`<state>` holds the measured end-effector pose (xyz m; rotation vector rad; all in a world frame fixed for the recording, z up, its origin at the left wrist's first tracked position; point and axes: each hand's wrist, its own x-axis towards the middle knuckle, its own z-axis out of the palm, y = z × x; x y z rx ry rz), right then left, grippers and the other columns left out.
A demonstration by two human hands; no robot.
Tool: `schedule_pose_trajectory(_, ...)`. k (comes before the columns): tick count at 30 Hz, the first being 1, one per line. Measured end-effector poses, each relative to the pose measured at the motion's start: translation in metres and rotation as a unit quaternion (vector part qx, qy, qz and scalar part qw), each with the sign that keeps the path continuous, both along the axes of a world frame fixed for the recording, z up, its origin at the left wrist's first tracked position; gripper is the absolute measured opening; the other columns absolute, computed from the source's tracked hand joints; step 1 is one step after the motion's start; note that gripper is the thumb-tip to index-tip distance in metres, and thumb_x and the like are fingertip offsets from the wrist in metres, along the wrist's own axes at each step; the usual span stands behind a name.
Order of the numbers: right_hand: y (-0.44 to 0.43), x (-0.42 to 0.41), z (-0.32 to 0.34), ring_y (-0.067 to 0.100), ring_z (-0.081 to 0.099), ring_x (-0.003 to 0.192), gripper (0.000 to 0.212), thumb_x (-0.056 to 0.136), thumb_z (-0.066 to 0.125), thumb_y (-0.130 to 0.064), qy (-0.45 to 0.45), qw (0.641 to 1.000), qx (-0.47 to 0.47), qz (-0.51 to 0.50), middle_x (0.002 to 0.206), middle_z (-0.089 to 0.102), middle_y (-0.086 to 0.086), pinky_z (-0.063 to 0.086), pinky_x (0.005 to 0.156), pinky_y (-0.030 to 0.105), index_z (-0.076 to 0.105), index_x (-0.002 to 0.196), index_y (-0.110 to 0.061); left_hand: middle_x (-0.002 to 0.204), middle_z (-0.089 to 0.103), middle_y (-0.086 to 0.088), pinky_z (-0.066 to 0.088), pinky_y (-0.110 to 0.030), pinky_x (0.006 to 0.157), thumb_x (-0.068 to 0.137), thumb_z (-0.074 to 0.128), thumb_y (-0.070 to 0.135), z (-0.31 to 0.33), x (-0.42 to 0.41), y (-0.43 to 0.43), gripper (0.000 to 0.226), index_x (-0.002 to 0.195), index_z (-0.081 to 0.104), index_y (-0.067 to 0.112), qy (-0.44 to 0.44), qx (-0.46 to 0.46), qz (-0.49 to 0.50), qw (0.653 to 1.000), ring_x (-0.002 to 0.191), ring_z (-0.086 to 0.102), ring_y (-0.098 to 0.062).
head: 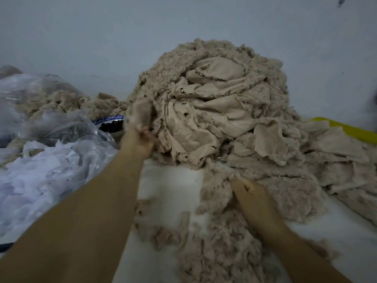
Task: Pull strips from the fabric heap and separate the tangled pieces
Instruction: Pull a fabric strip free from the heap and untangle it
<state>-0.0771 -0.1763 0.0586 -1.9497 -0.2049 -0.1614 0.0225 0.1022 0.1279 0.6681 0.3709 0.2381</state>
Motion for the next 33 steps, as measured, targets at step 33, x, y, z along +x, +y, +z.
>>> schedule_pose_trajectory(33,-0.005,0.015,-0.002,0.003,0.050,0.076,0.015,0.099,0.051,-0.015,-0.080,0.991,-0.088,-0.055,0.095,0.048,-0.016,0.033,0.061,0.015,0.057,0.099,-0.029,0.060,0.054,0.001,0.042,-0.017,0.049,0.092,0.054,0.036,-0.044,-0.093,-0.087,0.041,0.064,0.072,0.011,-0.113,-0.065,-0.188,0.973,0.051,0.049,-0.007)
